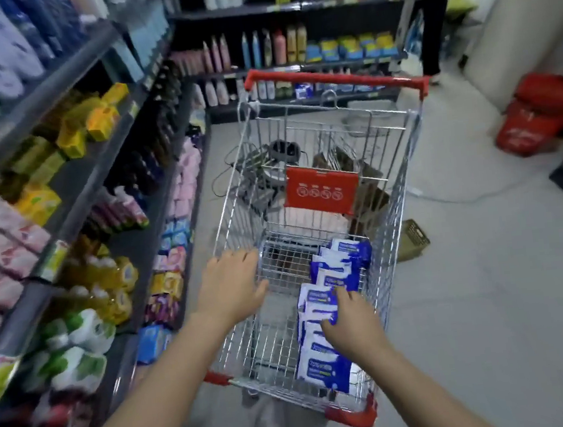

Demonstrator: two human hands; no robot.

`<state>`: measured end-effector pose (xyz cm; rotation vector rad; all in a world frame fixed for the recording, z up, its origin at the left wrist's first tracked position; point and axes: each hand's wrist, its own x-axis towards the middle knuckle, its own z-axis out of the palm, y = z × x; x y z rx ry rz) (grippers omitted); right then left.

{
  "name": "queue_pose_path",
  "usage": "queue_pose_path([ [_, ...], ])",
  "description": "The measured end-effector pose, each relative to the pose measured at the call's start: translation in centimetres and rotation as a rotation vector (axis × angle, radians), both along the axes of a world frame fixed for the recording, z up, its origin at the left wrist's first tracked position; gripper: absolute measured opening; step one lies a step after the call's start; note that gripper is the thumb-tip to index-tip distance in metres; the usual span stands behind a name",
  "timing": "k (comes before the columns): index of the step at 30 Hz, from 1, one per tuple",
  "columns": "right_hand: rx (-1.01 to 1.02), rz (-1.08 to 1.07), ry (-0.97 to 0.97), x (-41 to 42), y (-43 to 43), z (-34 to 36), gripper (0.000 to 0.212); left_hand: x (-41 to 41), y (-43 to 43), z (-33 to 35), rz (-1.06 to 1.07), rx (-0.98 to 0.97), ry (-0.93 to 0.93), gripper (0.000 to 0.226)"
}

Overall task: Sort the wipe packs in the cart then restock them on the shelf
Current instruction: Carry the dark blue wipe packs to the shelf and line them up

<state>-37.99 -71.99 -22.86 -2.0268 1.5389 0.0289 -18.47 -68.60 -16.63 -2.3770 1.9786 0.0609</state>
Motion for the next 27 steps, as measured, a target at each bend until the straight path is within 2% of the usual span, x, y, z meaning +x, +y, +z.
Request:
queue_pose_path([
  [4, 0.144, -0.197, 0.037, 0.2, -4.6, -8.0, 0.050, -0.2, -8.0, -9.4, -0.101, 0.109, 0.119, 0.056],
  [7, 0.237, -0.330, 0.028, 1.4, -7.9, -14.7, 0.048, -0.1, -12.9, -17.2, -0.166, 0.215, 0.172, 0.049],
  [11, 0.238, -0.416, 0.044, 3.1, -11.5, -22.4, 0.038, 0.1, -17.4, -26.3, -0.215, 0.334, 0.237, 0.038],
  [14, 0.204, -0.462, 0.031, 4.0, -13.6, -26.0, 0.050, -0.1, -19.8, -31.7, -0.271, 0.346, 0.315, 0.043],
  [16, 0.148, -0.457, 0.039, 4.3, -14.7, -27.9, 0.058, -0.4, -21.0, -34.7, -0.410, 0.382, 0.322, 0.049],
  [18, 0.168, -0.363, 0.145, 4.1, -15.3, -29.2, 0.067, -1.0, -21.7, -36.8, -0.500, 0.444, 0.302, 0.055],
  [21, 0.284, -0.185, 0.326, 3.1, -15.5, -30.1, 0.077, -1.6, -22.4, -39.1, -0.425, 0.506, 0.335, 0.060],
  [23, 0.306, -0.175, 0.336, 2.5, -15.5, -30.5, 0.065, -1.8, -23.1, -39.8, -0.353, 0.602, 0.426, 0.054],
  [25, 0.303, -0.188, 0.335, 2.1, -15.7, -30.6, 0.050, -1.8, -23.8, -40.0, -0.366, 0.681, 0.427, 0.050],
  [27, 0.295, -0.172, 0.365, 2.0, -16.0, -30.7, 0.041, -1.3, -24.5, -39.5, -0.384, 0.649, 0.415, 0.045],
])
